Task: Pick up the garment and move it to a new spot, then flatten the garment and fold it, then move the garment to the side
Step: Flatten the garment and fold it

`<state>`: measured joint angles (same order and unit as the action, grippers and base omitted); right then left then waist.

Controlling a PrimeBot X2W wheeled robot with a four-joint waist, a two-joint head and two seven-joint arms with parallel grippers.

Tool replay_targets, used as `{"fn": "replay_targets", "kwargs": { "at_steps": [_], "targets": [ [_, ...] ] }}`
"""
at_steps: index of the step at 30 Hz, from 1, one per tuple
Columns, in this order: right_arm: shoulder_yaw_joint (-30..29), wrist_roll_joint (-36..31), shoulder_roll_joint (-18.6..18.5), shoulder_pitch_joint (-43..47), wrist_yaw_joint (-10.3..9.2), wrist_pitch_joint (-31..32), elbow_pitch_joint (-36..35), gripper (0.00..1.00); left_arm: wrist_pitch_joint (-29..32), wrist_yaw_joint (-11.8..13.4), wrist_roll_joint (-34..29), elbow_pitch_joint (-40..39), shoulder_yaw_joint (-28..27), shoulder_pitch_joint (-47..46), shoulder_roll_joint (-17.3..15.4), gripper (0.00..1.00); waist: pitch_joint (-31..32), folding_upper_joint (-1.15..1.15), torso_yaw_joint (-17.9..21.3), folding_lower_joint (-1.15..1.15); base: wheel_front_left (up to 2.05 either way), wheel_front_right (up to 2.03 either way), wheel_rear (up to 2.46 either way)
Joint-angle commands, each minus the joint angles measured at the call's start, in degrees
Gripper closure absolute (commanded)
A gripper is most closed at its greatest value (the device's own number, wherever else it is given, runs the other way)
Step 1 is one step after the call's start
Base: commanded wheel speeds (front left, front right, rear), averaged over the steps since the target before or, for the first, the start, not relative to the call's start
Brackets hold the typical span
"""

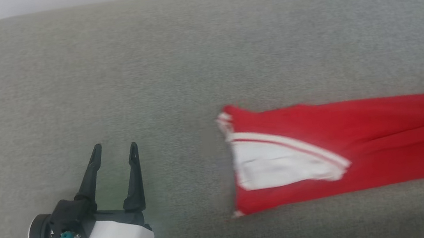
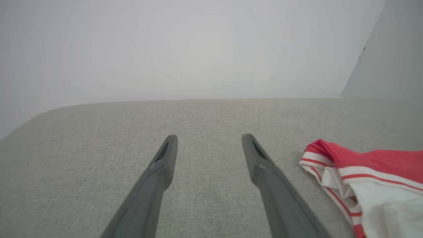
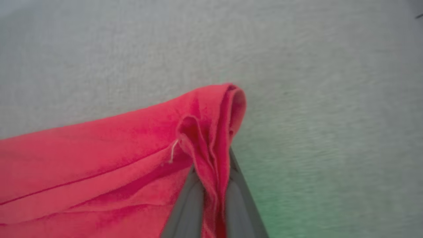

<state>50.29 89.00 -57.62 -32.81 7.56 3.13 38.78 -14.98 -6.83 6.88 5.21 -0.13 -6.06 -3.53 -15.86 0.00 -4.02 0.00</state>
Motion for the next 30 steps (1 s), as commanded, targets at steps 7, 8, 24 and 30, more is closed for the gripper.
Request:
{"fn": "replay_targets", "kwargs": {
  "at_steps": [7, 8, 24, 30],
  "targets": [
    [-4.21, 1.85, -5.03, -2.11, -0.12, -4.61, 7.48, 1.0, -0.27, -0.52, -0.15, -1.39, -0.41, -0.82, 0.28, 0.0, -2.2, 0.0, 2.56, 0.0, 0.0, 0.0, 0.0],
    [-4.71, 2.06, -5.25, -2.29, -0.12, -5.11, 8.95, 1.0, -0.27, -0.58, -0.03, -1.47, -0.45, -1.16, 0.31, 0.0, -2.39, 0.0, 2.66, 0.0, 0.0, 0.0, 0.0],
    [1.34, -5.69, -4.14, 1.23, -0.07, -5.48, -8.18, 1.0, -0.27, -0.69, 0.78, 0.27, -0.99, 0.31, 0.55, 0.0, 1.68, 0.0, 1.58, 0.0, 0.0, 0.0, 0.0],
    [4.22, -12.03, -1.76, -0.58, -0.07, -4.11, -19.92, 1.0, -0.27, -0.7, 2.03, 0.48, 0.1, 1.45, 0.6, 0.0, 2.85, 0.0, 0.21, 0.0, 0.0, 0.0, 0.0]
  ]
}}
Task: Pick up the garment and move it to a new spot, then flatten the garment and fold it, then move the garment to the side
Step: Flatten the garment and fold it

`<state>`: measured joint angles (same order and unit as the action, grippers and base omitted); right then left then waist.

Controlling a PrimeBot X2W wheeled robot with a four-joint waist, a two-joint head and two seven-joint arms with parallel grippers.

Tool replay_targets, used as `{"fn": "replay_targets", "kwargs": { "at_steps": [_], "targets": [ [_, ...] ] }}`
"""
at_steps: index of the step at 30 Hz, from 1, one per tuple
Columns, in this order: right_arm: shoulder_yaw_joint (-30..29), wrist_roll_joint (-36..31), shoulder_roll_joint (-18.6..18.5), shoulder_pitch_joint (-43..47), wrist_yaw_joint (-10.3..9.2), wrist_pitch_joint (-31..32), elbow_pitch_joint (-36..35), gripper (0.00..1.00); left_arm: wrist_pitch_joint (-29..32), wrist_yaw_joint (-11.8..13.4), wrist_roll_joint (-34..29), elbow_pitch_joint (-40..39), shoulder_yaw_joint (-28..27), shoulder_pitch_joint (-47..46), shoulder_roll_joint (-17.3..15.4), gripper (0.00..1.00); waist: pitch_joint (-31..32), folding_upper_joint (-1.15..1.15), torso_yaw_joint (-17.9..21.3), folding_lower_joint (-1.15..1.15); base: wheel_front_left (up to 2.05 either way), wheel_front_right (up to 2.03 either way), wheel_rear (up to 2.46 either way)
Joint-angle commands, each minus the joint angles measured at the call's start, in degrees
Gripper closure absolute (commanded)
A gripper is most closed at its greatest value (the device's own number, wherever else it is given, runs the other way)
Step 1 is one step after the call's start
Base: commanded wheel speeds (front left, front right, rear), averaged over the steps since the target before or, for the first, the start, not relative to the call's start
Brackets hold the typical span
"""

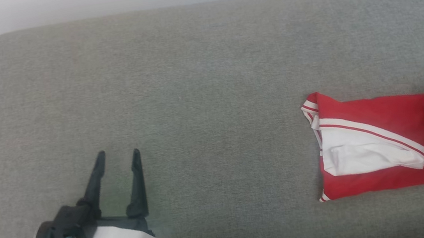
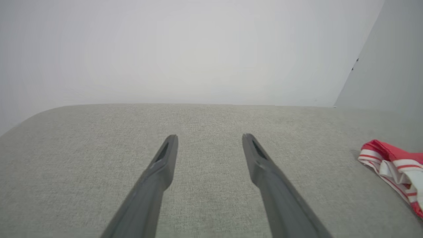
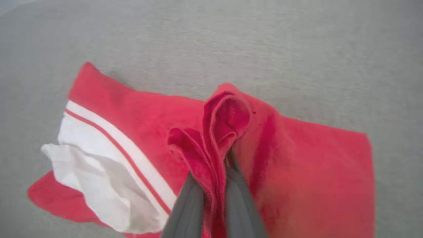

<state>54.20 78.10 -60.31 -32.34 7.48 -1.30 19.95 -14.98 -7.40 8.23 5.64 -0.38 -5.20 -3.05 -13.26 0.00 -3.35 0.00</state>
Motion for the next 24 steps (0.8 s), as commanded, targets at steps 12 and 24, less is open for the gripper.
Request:
{"fn": "replay_targets", "kwargs": {
  "at_steps": [12, 24],
  "targets": [
    [1.76, -7.59, 9.46, -3.45, 0.02, 6.98, -8.0, 1.0, -0.26, -0.14, 2.01, 1.12, 3.36, -0.26, 0.15, 0.0, 0.22, 0.0, -5.27, 0.0, 0.0, 0.0, 0.0],
    [1.31, -11.24, 15.59, -1.46, 0.02, 9.72, -2.78, 0.86, -0.27, -0.13, 3.51, 2.86, 4.85, -0.84, 0.21, 0.0, 0.37, 0.0, -7.61, 0.0, 0.0, 0.0, 0.0]
  ]
}}
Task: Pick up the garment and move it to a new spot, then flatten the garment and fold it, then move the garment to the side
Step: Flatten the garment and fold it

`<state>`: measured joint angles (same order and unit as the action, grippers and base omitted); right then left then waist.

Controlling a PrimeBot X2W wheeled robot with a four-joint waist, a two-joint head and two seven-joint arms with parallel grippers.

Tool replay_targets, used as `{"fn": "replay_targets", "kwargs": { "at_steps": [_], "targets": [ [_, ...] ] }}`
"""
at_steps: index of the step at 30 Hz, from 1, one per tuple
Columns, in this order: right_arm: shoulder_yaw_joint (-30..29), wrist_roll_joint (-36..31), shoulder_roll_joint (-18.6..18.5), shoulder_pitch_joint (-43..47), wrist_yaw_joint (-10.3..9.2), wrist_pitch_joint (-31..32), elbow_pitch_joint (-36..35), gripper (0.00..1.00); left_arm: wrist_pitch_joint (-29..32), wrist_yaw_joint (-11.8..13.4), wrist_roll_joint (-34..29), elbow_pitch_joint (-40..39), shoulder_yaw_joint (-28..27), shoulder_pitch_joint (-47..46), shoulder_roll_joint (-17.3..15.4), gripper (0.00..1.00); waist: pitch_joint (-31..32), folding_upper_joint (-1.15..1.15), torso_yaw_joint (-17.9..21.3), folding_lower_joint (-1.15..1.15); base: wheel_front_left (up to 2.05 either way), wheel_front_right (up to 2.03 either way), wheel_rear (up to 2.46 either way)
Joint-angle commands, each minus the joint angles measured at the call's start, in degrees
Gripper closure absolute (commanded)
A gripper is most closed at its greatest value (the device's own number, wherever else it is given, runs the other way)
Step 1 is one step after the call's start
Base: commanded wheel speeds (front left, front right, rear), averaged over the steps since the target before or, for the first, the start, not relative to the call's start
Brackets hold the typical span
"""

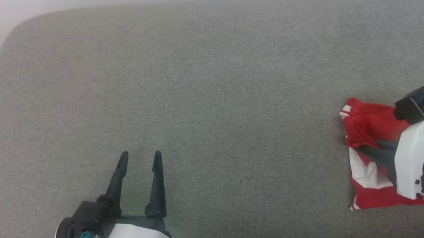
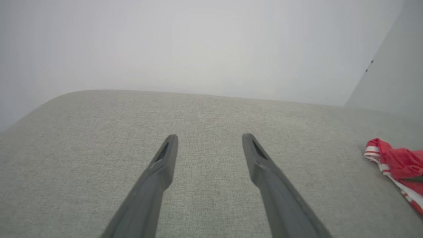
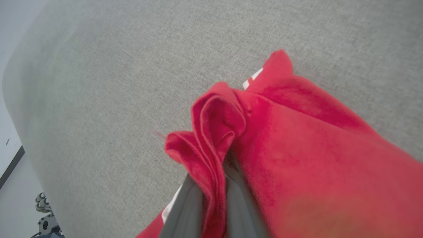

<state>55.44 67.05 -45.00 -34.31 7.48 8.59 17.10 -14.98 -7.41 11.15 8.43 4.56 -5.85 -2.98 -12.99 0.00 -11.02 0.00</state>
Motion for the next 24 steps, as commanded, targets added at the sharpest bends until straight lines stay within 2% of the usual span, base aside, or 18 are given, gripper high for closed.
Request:
{"fn": "replay_targets", "kwargs": {
  "at_steps": [1, 2, 3, 11, 20, 24],
  "targets": [
    [-0.28, -0.28, 0.58, 0.78, 0.02, -0.65, 0.49, 0.63, -0.27, -0.13, 0.66, 0.18, -0.25, 0.05, 0.14, 0.0, 0.37, 0.0, 0.21, 0.0, 0.0, 0.0, 0.0],
    [-0.65, -0.48, 0.81, 1.0, 0.02, -0.97, 0.78, 0.4, -0.27, -0.12, 0.66, 0.37, -0.35, 0.33, 0.15, 0.0, 0.61, 0.0, 0.43, 0.0, 0.0, 0.0, 0.0],
    [-1.05, -0.24, 1.06, 1.32, 0.02, -1.33, 0.91, 0.01, -0.27, -0.12, 0.59, 0.53, -0.53, 0.56, 0.15, 0.0, 0.87, 0.0, 0.75, 0.0, 0.0, 0.0, 0.0],
    [-4.76, 1.35, 0.75, 2.73, 0.01, -7.07, 1.2, 0.0, -0.27, -0.13, 0.54, 1.91, -1.32, 1.31, -0.72, 0.0, 3.15, 0.0, 4.72, 0.0, 0.0, 0.0, 0.0],
    [-7.34, 2.33, 2.25, 4.97, 0.02, -19.61, 9.86, 0.0, -0.27, -0.13, 2.08, 4.5, -1.34, 1.1, -1.76, 0.0, 5.55, 0.0, 9.75, 0.0, 0.0, 0.0, 0.0],
    [-8.13, 0.83, 2.72, 4.94, 0.01, -22.68, 11.82, 0.0, -0.27, -0.13, 2.62, 5.31, -1.78, 1.78, -1.89, 0.0, 6.35, 0.0, 11.11, 0.0, 0.0, 0.0, 0.0]
  ]
}}
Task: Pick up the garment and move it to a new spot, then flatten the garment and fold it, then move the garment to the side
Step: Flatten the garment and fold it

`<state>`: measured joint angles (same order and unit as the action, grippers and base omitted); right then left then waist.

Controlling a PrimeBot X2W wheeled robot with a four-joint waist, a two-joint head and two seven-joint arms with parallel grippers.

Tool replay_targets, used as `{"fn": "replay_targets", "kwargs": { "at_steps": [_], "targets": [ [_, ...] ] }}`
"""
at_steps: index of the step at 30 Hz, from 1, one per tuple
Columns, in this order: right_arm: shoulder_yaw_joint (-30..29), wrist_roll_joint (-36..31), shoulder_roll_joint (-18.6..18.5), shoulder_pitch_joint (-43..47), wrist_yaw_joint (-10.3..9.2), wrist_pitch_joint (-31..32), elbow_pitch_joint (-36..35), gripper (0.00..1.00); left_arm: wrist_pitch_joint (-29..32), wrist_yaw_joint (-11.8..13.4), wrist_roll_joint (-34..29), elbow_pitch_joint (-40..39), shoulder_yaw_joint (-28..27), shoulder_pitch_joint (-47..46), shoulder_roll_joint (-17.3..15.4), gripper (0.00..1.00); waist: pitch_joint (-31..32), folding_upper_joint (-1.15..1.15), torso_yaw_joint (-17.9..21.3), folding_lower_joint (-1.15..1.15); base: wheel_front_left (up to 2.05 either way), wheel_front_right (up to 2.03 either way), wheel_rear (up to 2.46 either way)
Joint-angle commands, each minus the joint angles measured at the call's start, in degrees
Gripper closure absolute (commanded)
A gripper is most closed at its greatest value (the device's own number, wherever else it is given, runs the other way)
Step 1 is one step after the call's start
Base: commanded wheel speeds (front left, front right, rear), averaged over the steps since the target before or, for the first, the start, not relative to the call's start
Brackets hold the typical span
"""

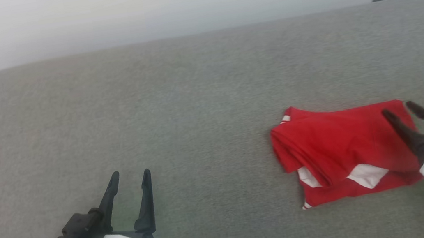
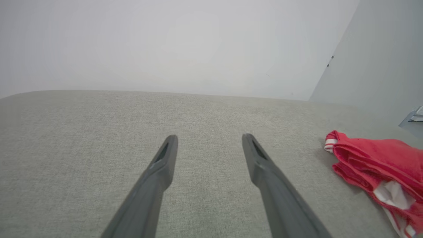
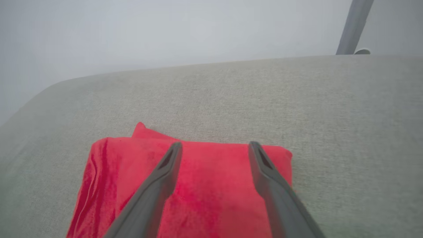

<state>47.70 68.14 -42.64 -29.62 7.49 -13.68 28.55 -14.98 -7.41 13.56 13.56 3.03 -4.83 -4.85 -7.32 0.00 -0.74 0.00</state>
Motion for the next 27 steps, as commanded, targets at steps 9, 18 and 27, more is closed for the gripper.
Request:
{"fn": "replay_targets", "kwargs": {
  "at_steps": [9, 18, 27],
  "targets": [
    [-19.31, -13.72, 5.09, 6.54, 0.0, -1.52, -2.34, 0.0, -0.27, -0.13, 0.46, -1.09, -4.52, 4.02, 0.56, 0.0, 3.18, 0.0, 3.76, 0.0, 0.0, 0.0, 0.0],
    [-33.79, -24.62, 10.46, 21.3, 0.01, -1.55, -13.26, 0.0, -0.27, -0.13, -0.38, -6.38, -6.8, 9.97, 0.73, 0.0, 4.95, 0.0, 3.32, 0.0, 0.0, 0.0, 0.0],
    [-41.32, -28.3, 13.49, 30.99, 0.0, -1.55, -21.05, 0.0, -0.27, -0.13, -1.5, -12.95, -8.82, 16.53, 1.51, 0.0, 5.02, 0.0, 1.96, 0.0, 0.0, 0.0, 0.0]
  ]
}}
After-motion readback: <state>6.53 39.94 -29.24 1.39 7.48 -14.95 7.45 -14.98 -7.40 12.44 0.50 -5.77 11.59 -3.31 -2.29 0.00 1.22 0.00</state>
